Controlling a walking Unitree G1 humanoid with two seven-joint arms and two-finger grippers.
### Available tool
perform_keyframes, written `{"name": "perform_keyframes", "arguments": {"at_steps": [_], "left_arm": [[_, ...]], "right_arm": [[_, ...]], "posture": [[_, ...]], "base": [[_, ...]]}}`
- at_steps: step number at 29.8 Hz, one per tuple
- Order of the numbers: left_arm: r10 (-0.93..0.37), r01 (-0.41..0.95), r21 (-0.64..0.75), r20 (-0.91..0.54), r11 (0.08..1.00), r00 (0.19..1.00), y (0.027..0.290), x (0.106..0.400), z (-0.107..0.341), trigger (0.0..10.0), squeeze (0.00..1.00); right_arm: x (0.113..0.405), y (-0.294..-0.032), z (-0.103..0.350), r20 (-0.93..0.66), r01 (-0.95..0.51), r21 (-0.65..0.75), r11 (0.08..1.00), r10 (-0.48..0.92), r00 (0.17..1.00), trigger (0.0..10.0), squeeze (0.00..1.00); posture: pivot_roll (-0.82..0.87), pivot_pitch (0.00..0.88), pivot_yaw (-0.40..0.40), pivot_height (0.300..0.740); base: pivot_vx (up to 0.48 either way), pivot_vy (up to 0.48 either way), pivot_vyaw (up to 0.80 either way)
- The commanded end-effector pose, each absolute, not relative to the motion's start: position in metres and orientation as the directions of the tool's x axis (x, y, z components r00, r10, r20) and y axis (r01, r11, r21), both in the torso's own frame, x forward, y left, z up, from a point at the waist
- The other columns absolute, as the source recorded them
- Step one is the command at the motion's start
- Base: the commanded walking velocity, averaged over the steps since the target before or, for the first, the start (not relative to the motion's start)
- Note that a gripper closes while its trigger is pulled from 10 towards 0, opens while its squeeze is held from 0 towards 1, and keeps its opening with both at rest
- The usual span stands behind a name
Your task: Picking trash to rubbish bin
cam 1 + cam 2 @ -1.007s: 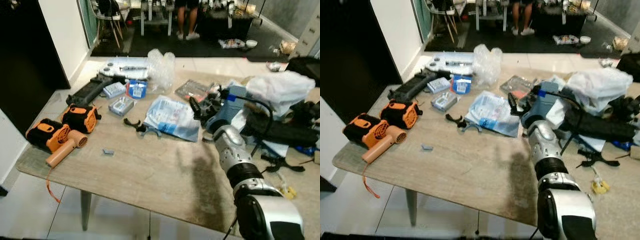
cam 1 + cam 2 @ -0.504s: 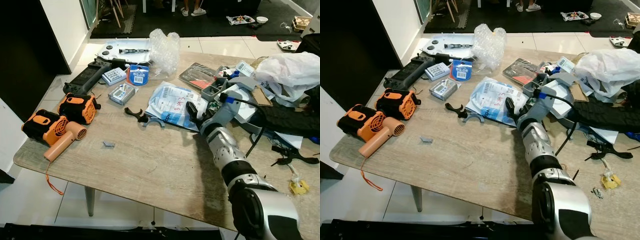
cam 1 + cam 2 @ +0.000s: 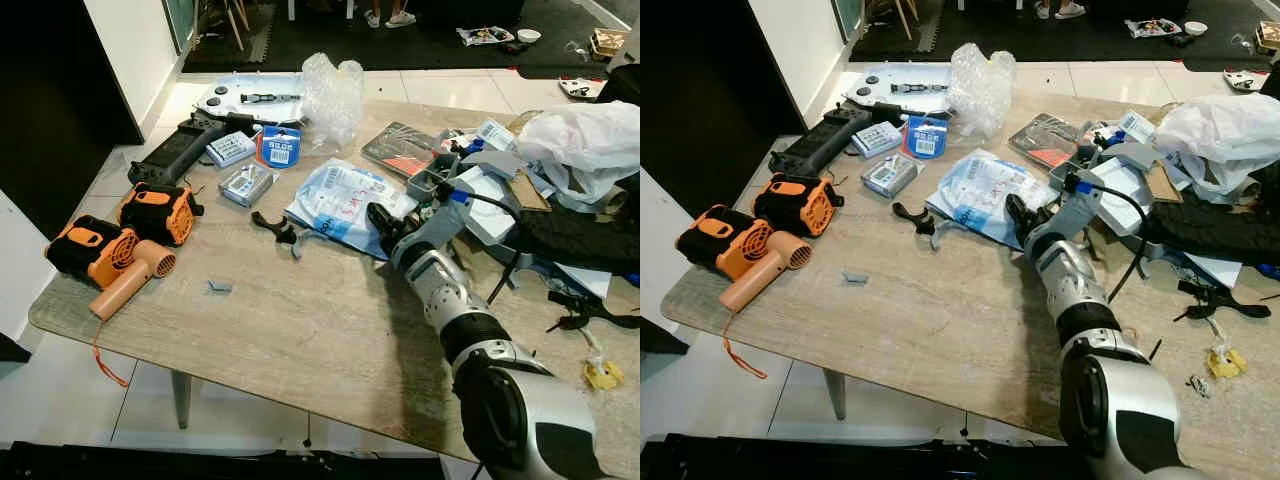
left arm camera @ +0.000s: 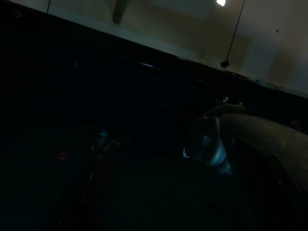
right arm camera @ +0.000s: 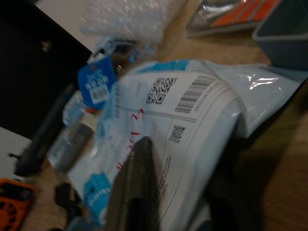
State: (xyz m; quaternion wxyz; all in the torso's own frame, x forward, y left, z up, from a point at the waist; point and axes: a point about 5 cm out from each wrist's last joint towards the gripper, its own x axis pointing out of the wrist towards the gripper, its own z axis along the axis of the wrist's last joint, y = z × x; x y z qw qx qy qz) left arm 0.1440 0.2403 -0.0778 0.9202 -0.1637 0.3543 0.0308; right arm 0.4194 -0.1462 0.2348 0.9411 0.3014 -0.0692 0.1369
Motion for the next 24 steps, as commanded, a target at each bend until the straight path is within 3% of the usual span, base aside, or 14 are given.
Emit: {"name": "perform_keyframes", "arguments": {"at_steps": [1,9,16,19,21,22,23,24], "left_arm": [[-0.047,-0.195,-0.257,-0.707,0.947,0.705,0.245,0.13,-0.083,10.0,0.0],[-0.038,-0.201,-0.26,-0.695,0.945,0.718,0.243,0.146,-0.079,10.0,0.0],[-0.034,-0.203,-0.27,-0.674,0.941,0.738,0.242,0.164,-0.073,10.0,0.0],[-0.036,-0.204,-0.28,-0.664,0.938,0.746,0.24,0.17,-0.071,10.0,0.0],[-0.037,-0.206,-0.293,-0.652,0.934,0.757,0.237,0.178,-0.068,10.0,0.0],[-0.037,-0.206,-0.293,-0.652,0.934,0.757,0.237,0.178,-0.068,10.0,0.0],[-0.03,-0.213,-0.302,-0.636,0.929,0.771,0.237,0.187,-0.064,10.0,0.0],[-0.03,-0.213,-0.302,-0.636,0.929,0.771,0.237,0.187,-0.064,10.0,0.0]], "right_arm": [[0.42,-0.146,0.236,0.22,-0.313,0.566,0.762,0.226,0.949,0.0,0.0],[0.419,-0.158,0.257,0.356,-0.392,0.609,0.69,0.203,0.912,0.0,0.0],[0.414,-0.164,0.282,0.547,-0.55,0.596,0.585,0.206,0.811,0.0,0.0],[0.41,-0.165,0.29,0.617,-0.622,0.579,0.527,0.215,0.757,0.0,0.0],[0.402,-0.165,0.299,0.707,-0.718,0.529,0.452,0.232,0.668,0.0,0.0],[0.402,-0.165,0.299,0.707,-0.718,0.529,0.452,0.232,0.668,0.0,0.0],[0.393,-0.164,0.304,0.768,-0.79,0.468,0.395,0.259,0.585,0.0,0.0],[0.393,-0.164,0.304,0.768,-0.79,0.468,0.395,0.259,0.585,0.0,0.0]], "posture": [[0.04,0.301,0.073,0.74],[0.03,0.25,0.071,0.74],[0.0,0.199,0.064,0.74],[0.0,0.186,0.062,0.74],[-0.01,0.176,0.06,0.74],[-0.01,0.176,0.06,0.74],[-0.01,0.163,0.057,0.74],[-0.01,0.163,0.057,0.74]], "base": [[0.0,0.0,0.0],[0.0,0.0,0.0],[0.0,0.0,0.0],[0.0,0.0,0.0],[0.0,0.0,0.0],[0.0,0.0,0.0],[0.0,0.0,0.0],[0.0,0.0,0.0]]}}
